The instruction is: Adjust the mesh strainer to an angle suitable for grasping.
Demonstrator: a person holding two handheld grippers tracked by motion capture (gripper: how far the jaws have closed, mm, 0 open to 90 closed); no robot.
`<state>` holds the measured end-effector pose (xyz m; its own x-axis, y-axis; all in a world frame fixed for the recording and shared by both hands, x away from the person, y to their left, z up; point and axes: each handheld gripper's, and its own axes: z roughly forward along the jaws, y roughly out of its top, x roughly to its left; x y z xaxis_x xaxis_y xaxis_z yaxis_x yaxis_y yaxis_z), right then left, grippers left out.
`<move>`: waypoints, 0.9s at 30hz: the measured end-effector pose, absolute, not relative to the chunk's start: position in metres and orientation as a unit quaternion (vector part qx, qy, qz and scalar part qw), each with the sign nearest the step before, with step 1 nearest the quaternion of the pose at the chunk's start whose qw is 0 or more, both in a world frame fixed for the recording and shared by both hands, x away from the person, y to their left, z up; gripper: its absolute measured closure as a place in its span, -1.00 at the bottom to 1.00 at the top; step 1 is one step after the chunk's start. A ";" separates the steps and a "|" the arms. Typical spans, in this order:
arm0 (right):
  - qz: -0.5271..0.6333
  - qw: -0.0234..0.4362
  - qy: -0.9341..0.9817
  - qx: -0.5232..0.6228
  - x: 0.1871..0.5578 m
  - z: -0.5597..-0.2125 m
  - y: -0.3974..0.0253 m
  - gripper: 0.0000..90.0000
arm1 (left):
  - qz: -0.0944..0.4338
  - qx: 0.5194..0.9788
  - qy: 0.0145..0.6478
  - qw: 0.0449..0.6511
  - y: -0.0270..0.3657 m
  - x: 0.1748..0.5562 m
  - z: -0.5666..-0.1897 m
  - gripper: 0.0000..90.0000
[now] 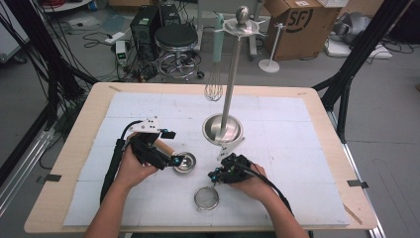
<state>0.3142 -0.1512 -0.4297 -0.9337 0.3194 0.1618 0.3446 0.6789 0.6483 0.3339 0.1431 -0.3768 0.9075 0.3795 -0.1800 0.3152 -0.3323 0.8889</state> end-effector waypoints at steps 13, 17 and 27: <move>-0.348 0.014 -0.915 -0.205 0.305 -0.427 -0.190 0.98 | 0.029 0.816 0.214 0.537 0.143 0.334 -0.378 -0.94; -0.347 0.010 -0.913 -0.216 0.302 -0.427 -0.204 0.98 | 0.029 0.816 0.214 0.536 0.142 0.334 -0.378 -0.94; -0.350 0.001 -0.909 -0.227 0.297 -0.426 -0.224 0.91 | 0.027 0.816 0.216 0.535 0.141 0.335 -0.379 -0.94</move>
<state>0.2965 -0.2238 -0.4265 -0.8971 0.4120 0.1597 0.4127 0.6521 0.6360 0.3345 0.1412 -0.3789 0.9048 0.3827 -0.1869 0.3241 -0.3337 0.8852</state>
